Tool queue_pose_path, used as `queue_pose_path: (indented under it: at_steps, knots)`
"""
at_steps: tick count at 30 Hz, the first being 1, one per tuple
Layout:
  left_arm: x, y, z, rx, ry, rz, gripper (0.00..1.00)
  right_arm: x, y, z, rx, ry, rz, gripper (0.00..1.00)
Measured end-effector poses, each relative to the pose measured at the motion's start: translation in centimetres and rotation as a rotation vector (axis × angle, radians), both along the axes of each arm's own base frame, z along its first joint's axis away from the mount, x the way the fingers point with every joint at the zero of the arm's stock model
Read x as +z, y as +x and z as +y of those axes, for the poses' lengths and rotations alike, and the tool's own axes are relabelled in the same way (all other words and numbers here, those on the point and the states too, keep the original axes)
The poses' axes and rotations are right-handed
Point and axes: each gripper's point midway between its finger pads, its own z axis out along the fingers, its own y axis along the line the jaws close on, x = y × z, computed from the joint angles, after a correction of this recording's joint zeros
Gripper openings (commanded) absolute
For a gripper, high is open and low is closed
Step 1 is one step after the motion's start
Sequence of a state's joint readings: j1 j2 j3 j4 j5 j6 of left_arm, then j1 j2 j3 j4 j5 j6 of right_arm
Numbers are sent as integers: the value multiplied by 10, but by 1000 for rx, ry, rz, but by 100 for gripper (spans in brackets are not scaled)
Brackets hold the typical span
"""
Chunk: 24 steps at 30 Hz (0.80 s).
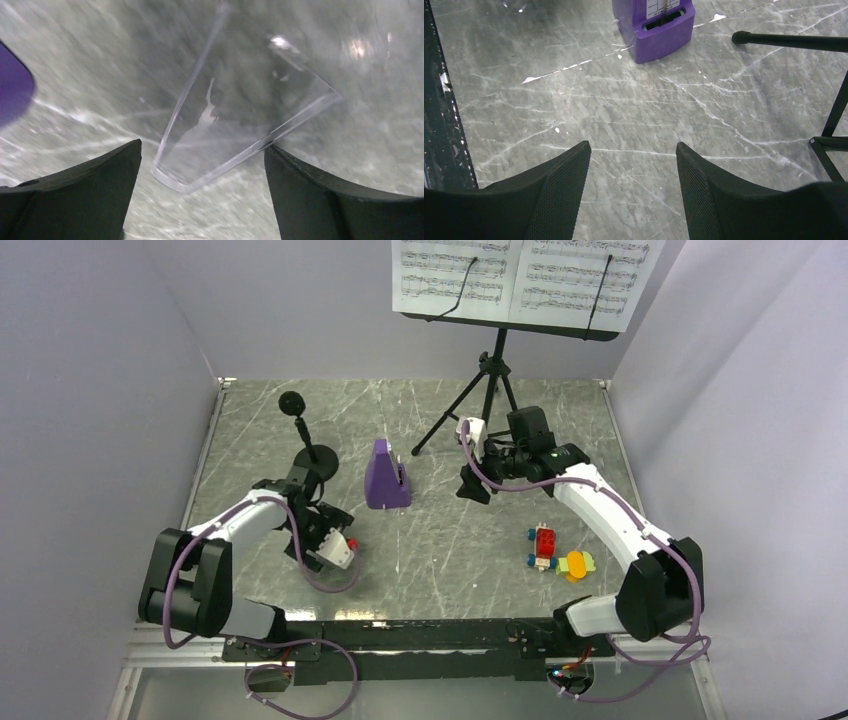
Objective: Pack up the instrument practice props
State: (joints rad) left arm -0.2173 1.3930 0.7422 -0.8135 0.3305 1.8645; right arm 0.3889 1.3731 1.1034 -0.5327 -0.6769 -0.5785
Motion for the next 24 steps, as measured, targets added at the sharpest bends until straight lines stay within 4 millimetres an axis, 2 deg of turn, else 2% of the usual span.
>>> queue_pose_path:
  at_steps: [3, 8, 14, 17, 19, 24]
  knots:
    - [0, -1, -24, -54, -30, -10, 89, 0, -2, -2, 0, -6, -3, 67]
    - [0, -6, -76, -105, -100, 38, 81, -4, -3, -4, -4, -17, -2, 66]
    - [5, -7, -122, -42, -194, 136, 86, -6, -6, -5, 0, -24, 6, 66]
    - [18, -2, -127, 8, -230, 139, 87, -7, -6, -5, 1, -25, 6, 66]
    - [31, 2, -122, 51, -246, 128, 87, -9, -7, -6, 3, -27, 9, 66]
    - [47, 12, -90, 212, -247, 126, 87, -16, -11, -7, 2, -34, 27, 66]
